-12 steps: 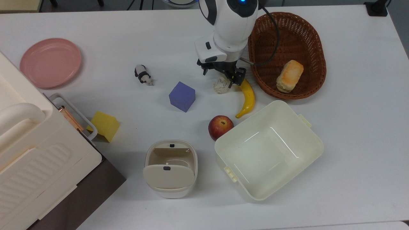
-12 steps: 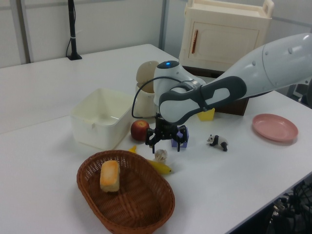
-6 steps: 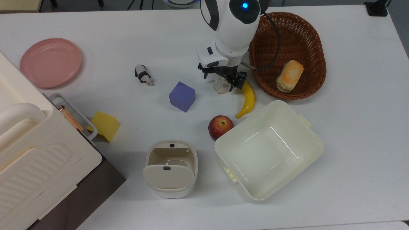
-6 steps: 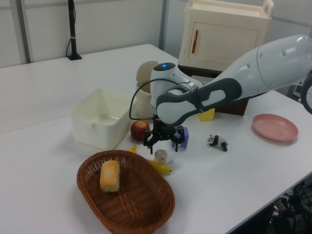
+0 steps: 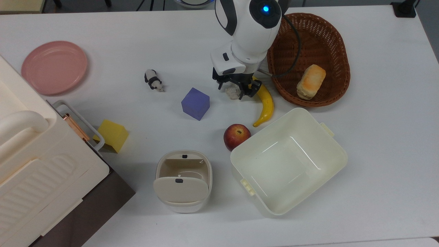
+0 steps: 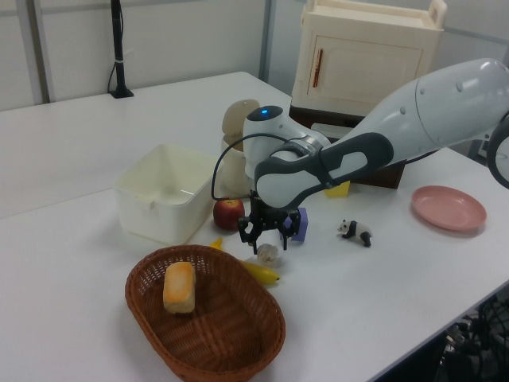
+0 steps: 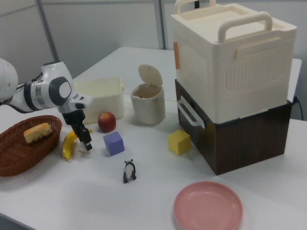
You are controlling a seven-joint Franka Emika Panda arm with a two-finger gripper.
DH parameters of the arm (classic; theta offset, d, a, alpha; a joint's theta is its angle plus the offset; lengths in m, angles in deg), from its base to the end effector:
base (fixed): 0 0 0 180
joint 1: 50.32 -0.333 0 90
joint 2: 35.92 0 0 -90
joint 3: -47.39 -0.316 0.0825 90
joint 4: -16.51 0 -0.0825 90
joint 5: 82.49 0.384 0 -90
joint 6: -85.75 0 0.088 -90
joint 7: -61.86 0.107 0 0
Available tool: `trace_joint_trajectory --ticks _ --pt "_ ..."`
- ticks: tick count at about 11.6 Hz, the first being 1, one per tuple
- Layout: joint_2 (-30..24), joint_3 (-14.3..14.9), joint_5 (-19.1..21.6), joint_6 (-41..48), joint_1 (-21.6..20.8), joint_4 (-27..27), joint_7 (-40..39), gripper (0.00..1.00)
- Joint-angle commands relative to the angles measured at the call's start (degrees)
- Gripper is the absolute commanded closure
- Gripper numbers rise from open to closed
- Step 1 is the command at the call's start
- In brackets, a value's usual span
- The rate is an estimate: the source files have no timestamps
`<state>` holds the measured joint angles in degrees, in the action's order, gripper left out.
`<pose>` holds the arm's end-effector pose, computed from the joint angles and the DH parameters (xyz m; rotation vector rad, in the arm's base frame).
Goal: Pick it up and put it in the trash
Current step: 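Lower the gripper onto the white garlic bulb and close it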
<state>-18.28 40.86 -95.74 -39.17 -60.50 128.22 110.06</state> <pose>0.5815 0.1628 0.3176 2.9124 -0.6115 0.0280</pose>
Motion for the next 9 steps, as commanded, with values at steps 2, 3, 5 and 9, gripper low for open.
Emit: trace_joint_trajectory --ticks 2,3,5,9 --pt "0.55 0.3 -1.7 -0.94 -0.54 -0.36 1.02 0.97" --pt "0.64 0.3 -1.7 -0.85 -0.54 -0.36 1.02 0.97" --pt "0.46 0.21 -1.7 -0.94 -0.45 -0.53 1.02 0.97" --pt "-1.91 0.21 -1.43 -0.85 1.57 -5.62 0.94 0.97"
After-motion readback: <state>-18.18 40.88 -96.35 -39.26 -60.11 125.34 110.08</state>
